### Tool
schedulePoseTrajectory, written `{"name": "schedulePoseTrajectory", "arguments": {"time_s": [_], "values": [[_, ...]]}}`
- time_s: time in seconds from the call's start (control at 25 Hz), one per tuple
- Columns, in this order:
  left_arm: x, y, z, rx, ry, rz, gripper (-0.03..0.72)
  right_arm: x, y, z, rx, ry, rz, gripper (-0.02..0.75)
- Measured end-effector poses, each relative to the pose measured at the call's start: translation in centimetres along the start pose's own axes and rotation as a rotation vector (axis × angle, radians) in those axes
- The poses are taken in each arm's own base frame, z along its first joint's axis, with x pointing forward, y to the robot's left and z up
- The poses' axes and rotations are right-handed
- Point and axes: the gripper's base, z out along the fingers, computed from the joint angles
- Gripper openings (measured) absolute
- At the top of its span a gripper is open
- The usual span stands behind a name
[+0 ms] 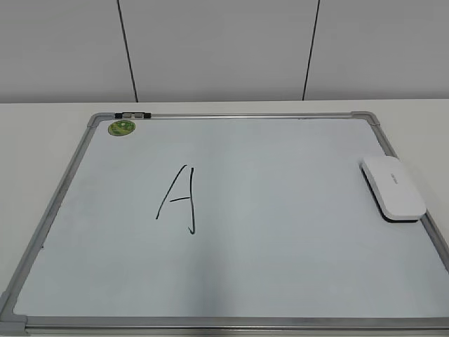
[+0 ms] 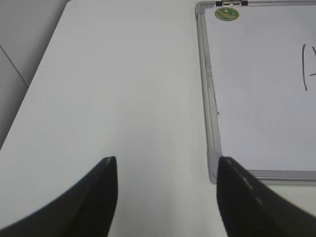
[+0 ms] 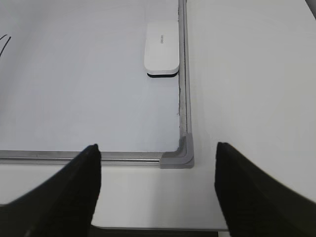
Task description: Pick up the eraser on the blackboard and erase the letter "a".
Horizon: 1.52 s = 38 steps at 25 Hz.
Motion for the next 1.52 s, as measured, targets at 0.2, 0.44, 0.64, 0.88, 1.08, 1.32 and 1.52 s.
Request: {"name": "schedulePoseTrajectory", "arguments": {"time_s": [0.2,0.44,0.64,0.88,1.08,1.32,1.52], "values": [[0.2,0.05,-0.3,-0.004,-0.02,-0.006,0.461,0.0,0.0,0.0,0.0,0.0,0.0,0.534],[0.2,0.06,-0.3,-0.005,-0.021,-0.005,0.461,0.0,0.0,0.0,0.0,0.0,0.0,0.534],[0.22,0.06,-0.3,-0.006,-0.019,-0.005,0.461,0.0,0.0,0.0,0.0,0.0,0.0,0.534],[0.22,0.06,-0.3,-0.006,-0.019,-0.005,0.461,0.0,0.0,0.0,0.0,0.0,0.0,0.534],[0.22,0.06,-0.3,-0.006,-0.019,-0.005,0.461,0.0,0.0,0.0,0.0,0.0,0.0,0.534],[0.22,0.06,-0.3,-0.006,-0.019,-0.005,0.461,0.0,0.0,0.0,0.0,0.0,0.0,0.534],[0.22,0.06,-0.3,-0.006,-0.019,-0.005,0.461,0.0,0.0,0.0,0.0,0.0,-0.002,0.534]]}}
